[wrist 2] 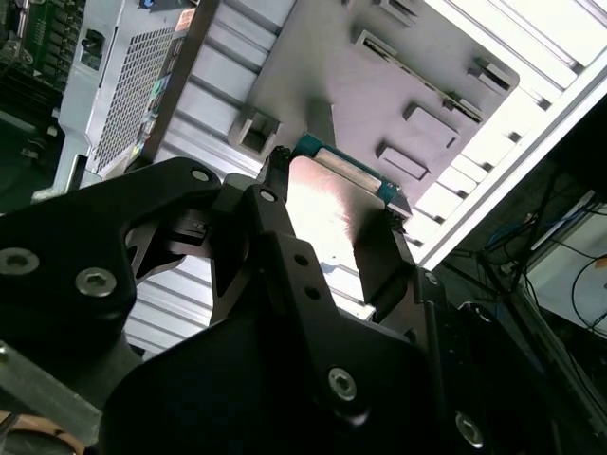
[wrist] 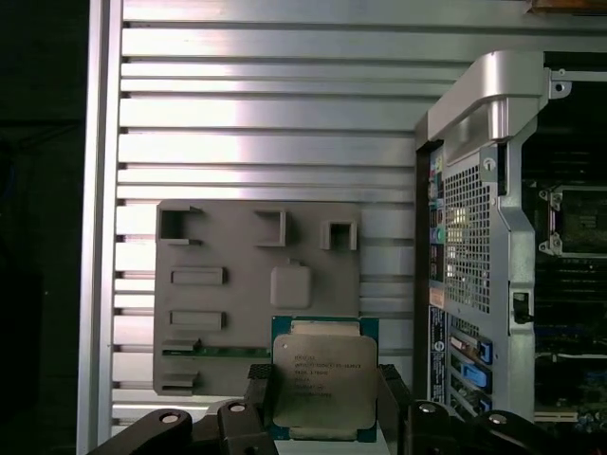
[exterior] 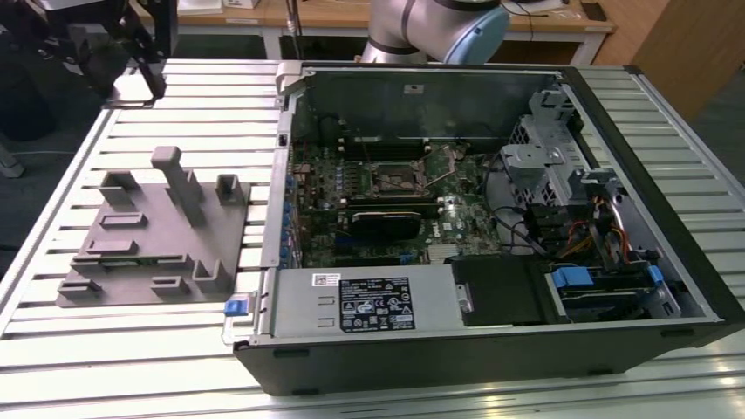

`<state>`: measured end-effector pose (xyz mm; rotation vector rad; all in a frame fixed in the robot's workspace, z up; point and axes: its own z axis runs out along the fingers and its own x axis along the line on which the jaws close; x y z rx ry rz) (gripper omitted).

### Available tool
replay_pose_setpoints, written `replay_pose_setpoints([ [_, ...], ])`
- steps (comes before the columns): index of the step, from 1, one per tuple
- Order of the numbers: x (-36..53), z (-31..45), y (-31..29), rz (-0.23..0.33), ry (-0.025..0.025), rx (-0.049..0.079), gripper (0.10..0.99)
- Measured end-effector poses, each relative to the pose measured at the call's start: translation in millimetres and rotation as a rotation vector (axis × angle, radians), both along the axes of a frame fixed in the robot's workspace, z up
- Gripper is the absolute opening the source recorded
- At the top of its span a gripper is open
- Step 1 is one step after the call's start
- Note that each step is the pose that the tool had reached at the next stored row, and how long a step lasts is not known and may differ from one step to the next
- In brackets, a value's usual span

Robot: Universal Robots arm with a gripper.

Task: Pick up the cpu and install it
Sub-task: 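Pick up the cpu and move it towards the insertion slot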

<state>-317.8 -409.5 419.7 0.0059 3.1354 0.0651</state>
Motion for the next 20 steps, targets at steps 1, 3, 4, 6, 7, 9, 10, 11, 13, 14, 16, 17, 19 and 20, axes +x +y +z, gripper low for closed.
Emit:
replay_pose_setpoints([
  [1,1.1,0.0,0.0,0.000,0.0000,0.000,0.529],
  [3,3.5,0.0,0.0,0.000,0.0000,0.000,0.529],
  [4,5.0,0.0,0.0,0.000,0.0000,0.000,0.529],
  [6,8.8,0.0,0.0,0.000,0.0001,0.000,0.529],
  [7,10.8,0.0,0.0,0.000,0.0001,0.000,0.529],
  [9,15.1,0.0,0.0,0.000,0.0000,0.000,0.529],
  [10,17.3,0.0,0.0,0.000,0.0000,0.000,0.529],
  [11,19.3,0.0,0.0,0.000,0.0000,0.000,0.529],
  [13,22.7,-0.1,0.0,0.000,0.0001,0.000,0.529],
  [14,24.2,0.0,0.0,0.000,0.0001,0.000,0.529],
  [16,27.4,-0.1,0.0,0.000,0.0001,0.000,0.529],
  [17,28.9,-0.1,0.0,0.000,0.0001,0.000,0.529],
  [19,32.1,-0.1,0.0,0.000,0.0001,0.000,0.529],
  [20,33.8,-0.1,0.0,0.000,0.0001,0.000,0.529],
])
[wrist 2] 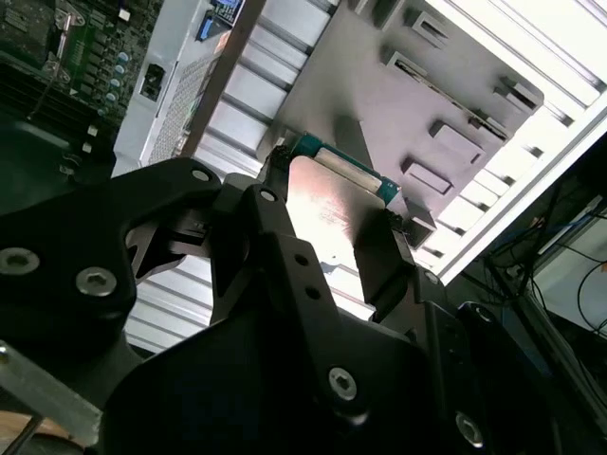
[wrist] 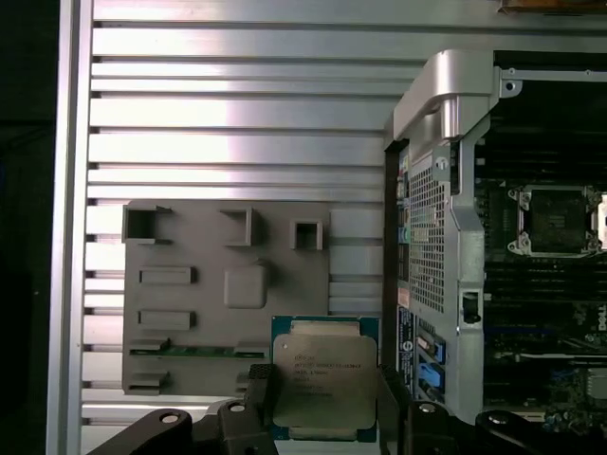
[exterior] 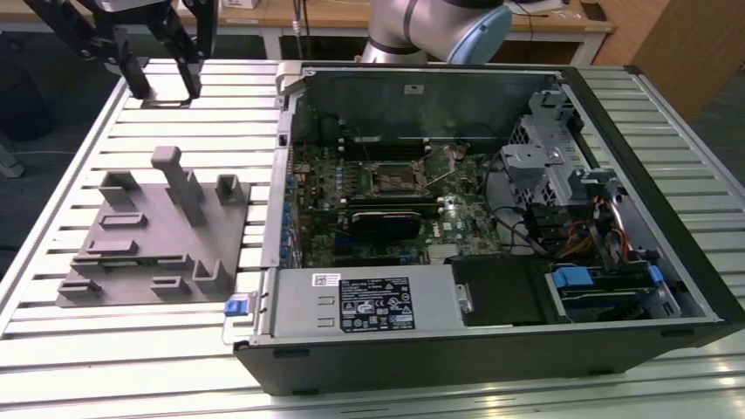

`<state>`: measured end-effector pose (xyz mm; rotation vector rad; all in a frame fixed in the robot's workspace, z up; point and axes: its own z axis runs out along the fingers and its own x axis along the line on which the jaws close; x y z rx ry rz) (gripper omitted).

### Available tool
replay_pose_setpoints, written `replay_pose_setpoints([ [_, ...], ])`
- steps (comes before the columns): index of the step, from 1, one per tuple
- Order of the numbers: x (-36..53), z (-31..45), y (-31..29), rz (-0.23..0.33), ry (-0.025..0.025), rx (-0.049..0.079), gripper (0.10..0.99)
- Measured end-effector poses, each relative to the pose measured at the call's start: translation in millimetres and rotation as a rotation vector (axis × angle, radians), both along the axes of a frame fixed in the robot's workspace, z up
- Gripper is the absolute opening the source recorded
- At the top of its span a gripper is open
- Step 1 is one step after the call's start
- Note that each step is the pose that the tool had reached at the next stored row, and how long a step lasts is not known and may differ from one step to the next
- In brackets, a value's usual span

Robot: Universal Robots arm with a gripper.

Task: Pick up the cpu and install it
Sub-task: 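Pick up the cpu and move it towards the insertion slot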

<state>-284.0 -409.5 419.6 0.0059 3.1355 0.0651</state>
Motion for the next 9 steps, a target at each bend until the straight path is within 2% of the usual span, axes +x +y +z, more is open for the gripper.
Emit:
replay_pose_setpoints([
  [9,15.1,0.0,0.0,0.000,0.0000,0.000,0.529],
])
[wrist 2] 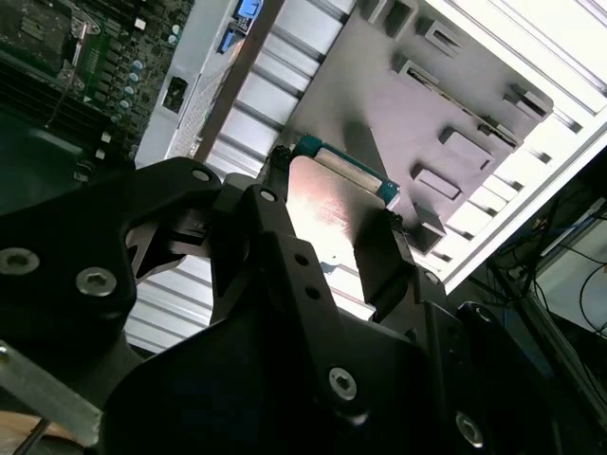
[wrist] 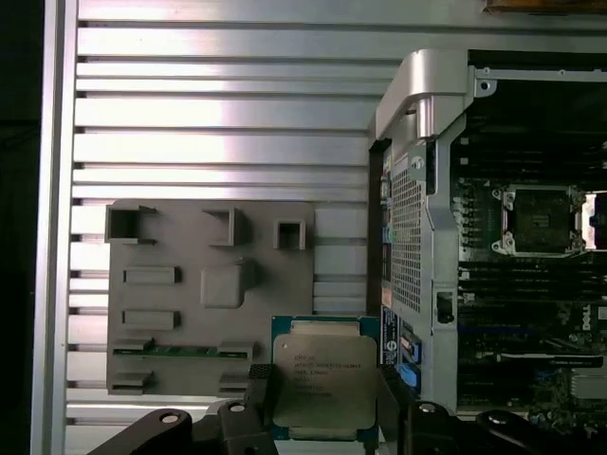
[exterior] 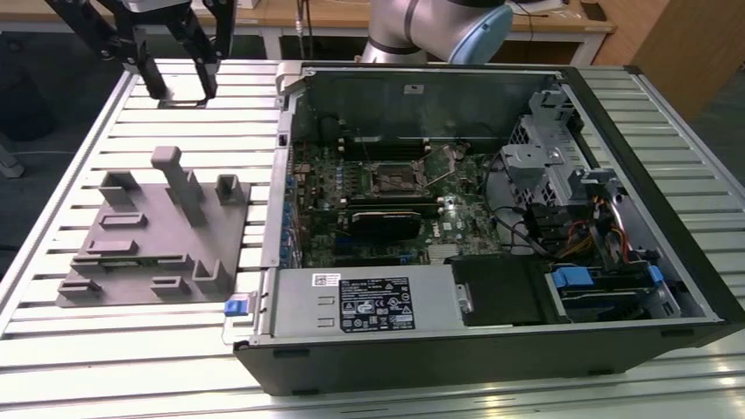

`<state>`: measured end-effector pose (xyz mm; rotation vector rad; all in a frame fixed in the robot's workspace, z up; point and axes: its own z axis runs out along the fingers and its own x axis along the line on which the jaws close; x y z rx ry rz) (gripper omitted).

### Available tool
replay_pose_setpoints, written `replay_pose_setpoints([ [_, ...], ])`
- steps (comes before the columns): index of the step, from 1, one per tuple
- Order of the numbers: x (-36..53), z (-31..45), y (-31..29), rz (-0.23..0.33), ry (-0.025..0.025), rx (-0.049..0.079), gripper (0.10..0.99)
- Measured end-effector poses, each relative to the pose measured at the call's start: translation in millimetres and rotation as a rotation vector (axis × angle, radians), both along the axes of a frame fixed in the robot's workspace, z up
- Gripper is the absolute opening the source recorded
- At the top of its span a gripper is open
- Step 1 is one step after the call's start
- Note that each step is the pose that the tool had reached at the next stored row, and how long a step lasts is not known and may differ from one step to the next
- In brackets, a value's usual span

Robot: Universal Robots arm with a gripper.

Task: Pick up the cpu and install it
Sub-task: 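Pick up the cpu and move it towards the insertion slot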

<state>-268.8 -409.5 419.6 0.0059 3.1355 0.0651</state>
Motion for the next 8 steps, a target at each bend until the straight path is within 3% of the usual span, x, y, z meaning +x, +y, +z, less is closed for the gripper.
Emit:
replay_pose_setpoints([
  [8,14.9,-0.2,0.0,0.000,0.0000,0.000,0.529],
])
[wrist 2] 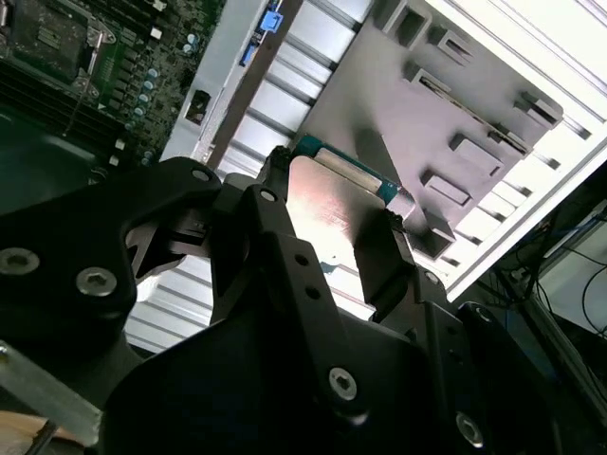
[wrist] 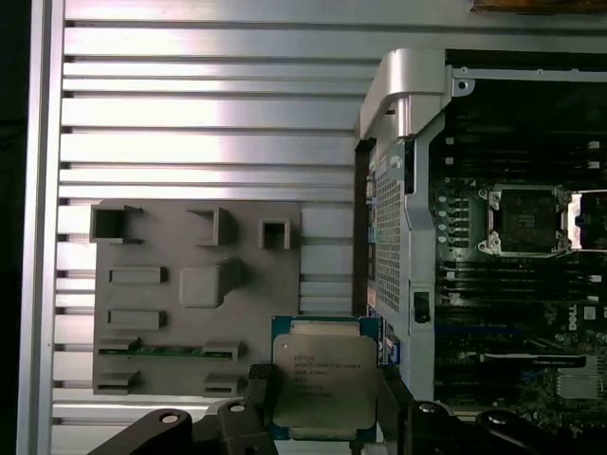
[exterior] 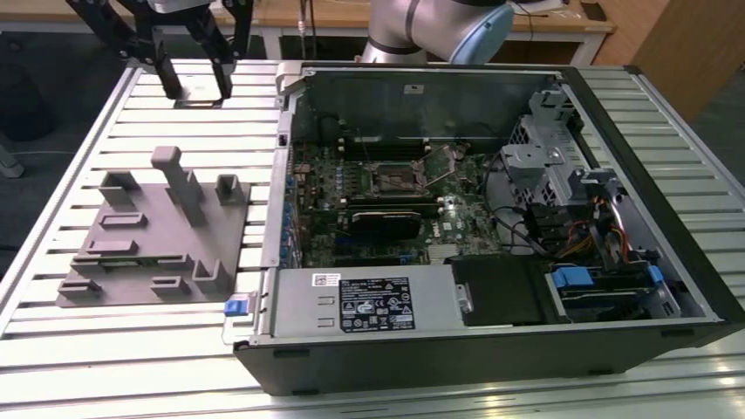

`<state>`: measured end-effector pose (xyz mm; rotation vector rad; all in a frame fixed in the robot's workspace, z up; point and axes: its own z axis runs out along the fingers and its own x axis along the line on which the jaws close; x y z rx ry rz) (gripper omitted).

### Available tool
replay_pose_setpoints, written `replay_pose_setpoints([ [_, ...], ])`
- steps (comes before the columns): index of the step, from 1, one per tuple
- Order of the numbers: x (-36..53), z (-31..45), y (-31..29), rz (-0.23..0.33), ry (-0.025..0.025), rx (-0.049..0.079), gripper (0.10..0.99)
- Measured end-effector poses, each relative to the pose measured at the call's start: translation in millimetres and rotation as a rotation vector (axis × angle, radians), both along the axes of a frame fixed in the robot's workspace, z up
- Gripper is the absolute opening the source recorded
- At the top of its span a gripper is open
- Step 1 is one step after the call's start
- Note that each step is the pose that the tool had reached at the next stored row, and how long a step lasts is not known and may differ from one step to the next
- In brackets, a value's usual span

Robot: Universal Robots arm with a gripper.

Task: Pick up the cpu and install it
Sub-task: 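Pick up the cpu and move it towards the insertion slot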

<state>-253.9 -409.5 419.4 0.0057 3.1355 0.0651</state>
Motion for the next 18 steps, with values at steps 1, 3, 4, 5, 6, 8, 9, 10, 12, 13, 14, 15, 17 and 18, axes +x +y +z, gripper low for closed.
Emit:
replay_pose_setpoints([
  [1,2.9,0.0,0.0,0.000,0.0000,0.000,0.529],
  [3,8.0,-0.1,0.0,0.000,0.0001,0.000,0.529],
  [4,10.4,-0.2,0.0,0.000,0.0001,0.000,0.529],
  [5,12.7,-0.2,0.0,0.000,0.0000,0.000,0.529],
  [6,15.1,-0.3,0.0,0.000,0.0000,0.000,0.529],
  [8,19.5,-0.3,0.0,0.000,0.0000,0.000,0.529],
  [9,21.7,-0.4,0.0,0.000,0.0000,0.000,0.529],
  [10,23.7,-0.4,0.0,0.000,0.0000,0.000,0.529],
  [12,27.5,-0.4,0.0,0.000,0.0000,0.000,0.529],
  [13,29.3,-0.4,0.0,0.000,0.0000,0.000,0.529],
  [14,31.3,-0.5,0.0,0.000,0.0000,0.000,0.529],
  [15,33.1,-0.5,0.0,0.000,0.0000,0.000,0.529],
  [17,36.5,-0.5,0.0,0.000,0.0000,0.000,0.529],
  [18,38.4,-0.5,0.0,0.000,0.0000,0.000,0.529],
])
